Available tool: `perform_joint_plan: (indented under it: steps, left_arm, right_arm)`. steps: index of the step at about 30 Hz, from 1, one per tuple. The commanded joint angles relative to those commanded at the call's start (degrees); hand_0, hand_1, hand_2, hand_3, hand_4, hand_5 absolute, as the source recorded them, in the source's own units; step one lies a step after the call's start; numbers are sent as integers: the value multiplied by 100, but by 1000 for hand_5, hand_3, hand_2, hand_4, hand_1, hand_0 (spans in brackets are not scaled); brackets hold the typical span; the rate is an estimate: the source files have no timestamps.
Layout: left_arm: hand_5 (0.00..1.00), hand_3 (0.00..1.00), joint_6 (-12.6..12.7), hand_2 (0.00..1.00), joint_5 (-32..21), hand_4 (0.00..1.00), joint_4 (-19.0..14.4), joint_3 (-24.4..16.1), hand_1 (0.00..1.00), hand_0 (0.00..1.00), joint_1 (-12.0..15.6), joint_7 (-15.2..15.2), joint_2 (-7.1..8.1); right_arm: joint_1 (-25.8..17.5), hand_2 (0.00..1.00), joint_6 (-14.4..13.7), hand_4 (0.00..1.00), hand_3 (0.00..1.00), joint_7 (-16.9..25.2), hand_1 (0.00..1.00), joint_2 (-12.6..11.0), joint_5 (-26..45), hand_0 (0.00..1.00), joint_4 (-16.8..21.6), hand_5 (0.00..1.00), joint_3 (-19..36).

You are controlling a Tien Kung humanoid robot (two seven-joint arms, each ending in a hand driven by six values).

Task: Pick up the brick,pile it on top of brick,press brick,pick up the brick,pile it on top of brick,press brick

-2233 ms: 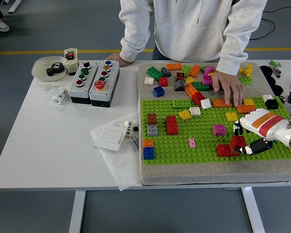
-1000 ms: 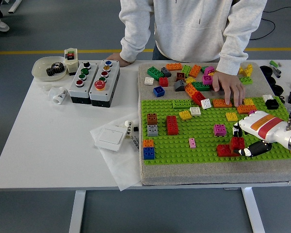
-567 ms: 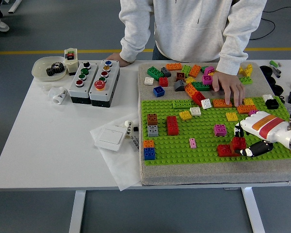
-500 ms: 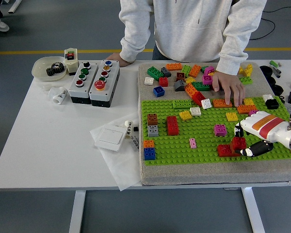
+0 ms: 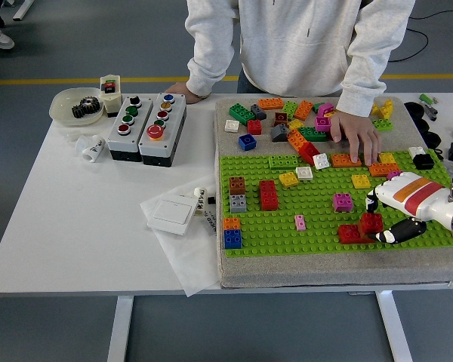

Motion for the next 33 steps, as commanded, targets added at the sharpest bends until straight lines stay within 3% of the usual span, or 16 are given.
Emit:
perform_joint_plan:
  steps: [33]
  left_arm:
    - [617, 627, -4, 792, 26, 680, 2, -9, 747, 727, 0, 1, 2]
  right_arm:
    - [-78, 678, 59, 919, 616, -81, 568, -99, -125, 501, 191, 399, 230]
